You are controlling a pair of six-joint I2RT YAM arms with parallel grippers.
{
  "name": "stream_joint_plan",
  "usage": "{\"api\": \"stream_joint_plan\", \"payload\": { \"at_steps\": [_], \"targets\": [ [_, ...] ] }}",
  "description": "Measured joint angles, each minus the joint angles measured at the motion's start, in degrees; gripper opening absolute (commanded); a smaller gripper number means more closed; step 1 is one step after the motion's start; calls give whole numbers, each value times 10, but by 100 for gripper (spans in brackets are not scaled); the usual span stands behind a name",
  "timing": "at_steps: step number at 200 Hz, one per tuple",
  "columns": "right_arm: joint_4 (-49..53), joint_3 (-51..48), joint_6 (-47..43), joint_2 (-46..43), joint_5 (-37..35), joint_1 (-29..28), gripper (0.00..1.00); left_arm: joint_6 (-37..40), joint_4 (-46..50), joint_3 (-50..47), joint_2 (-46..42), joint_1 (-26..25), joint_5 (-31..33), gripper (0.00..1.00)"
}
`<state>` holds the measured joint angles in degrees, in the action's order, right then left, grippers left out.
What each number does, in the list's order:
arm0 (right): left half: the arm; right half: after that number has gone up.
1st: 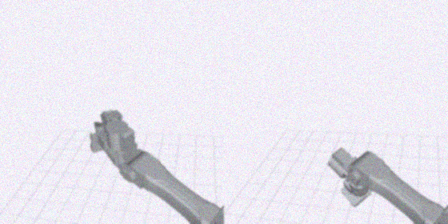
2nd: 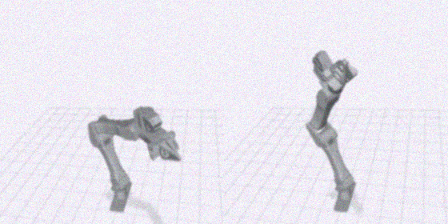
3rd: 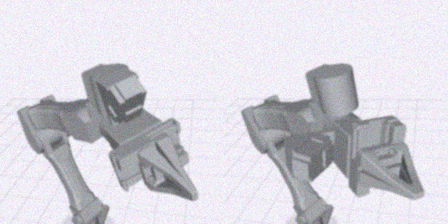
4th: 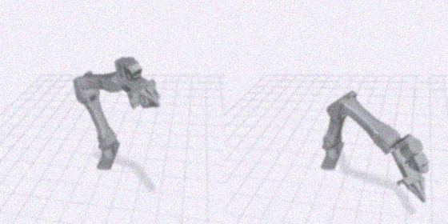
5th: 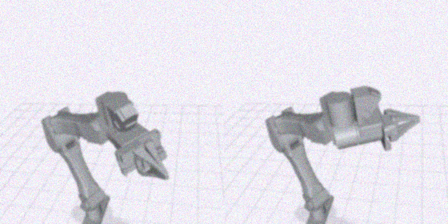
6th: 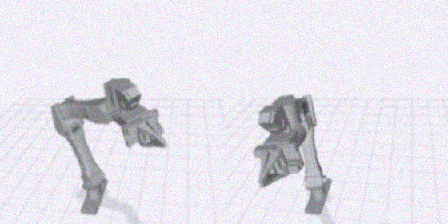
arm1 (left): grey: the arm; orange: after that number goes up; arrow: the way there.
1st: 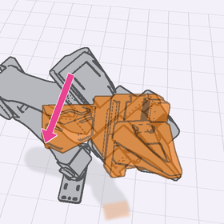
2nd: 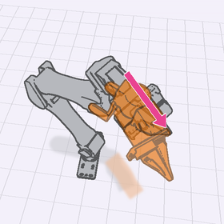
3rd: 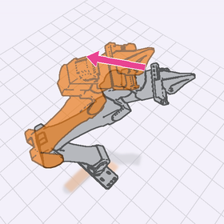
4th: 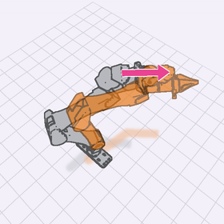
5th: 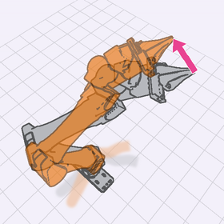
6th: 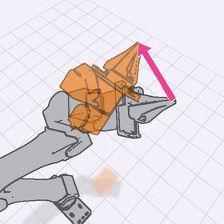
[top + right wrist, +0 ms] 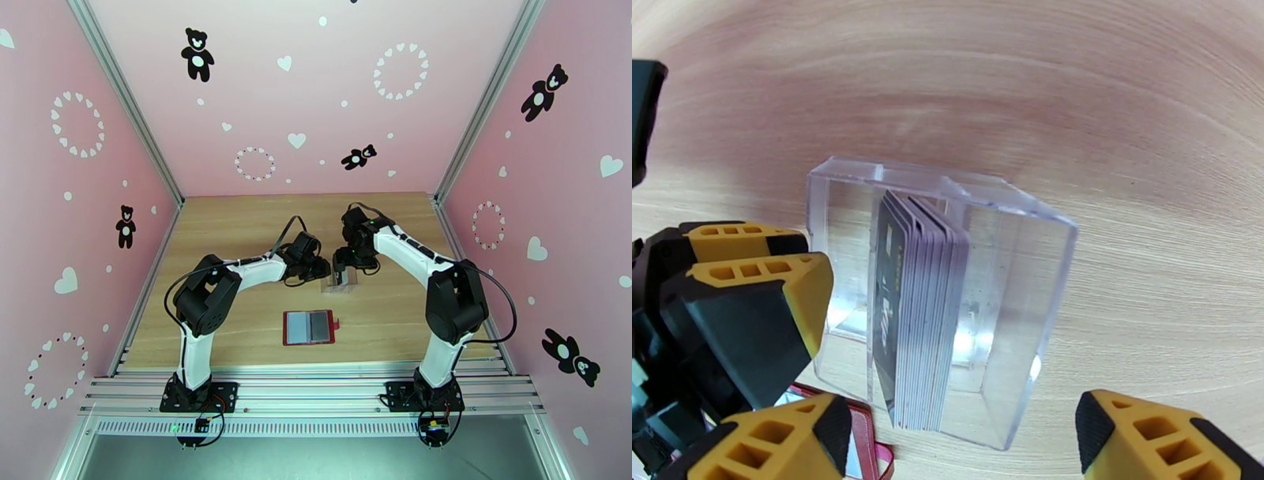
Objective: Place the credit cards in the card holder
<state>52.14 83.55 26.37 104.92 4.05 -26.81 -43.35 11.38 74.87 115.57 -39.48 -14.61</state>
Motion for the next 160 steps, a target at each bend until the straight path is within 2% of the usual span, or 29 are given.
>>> {"api": "stream_joint_plan", "payload": {
  "at_steps": [160],
  "targets": [
    [1, 10, 0, 63, -33, -13, 78, 2, 14, 8, 10, -1, 0, 29]
  ]
}}
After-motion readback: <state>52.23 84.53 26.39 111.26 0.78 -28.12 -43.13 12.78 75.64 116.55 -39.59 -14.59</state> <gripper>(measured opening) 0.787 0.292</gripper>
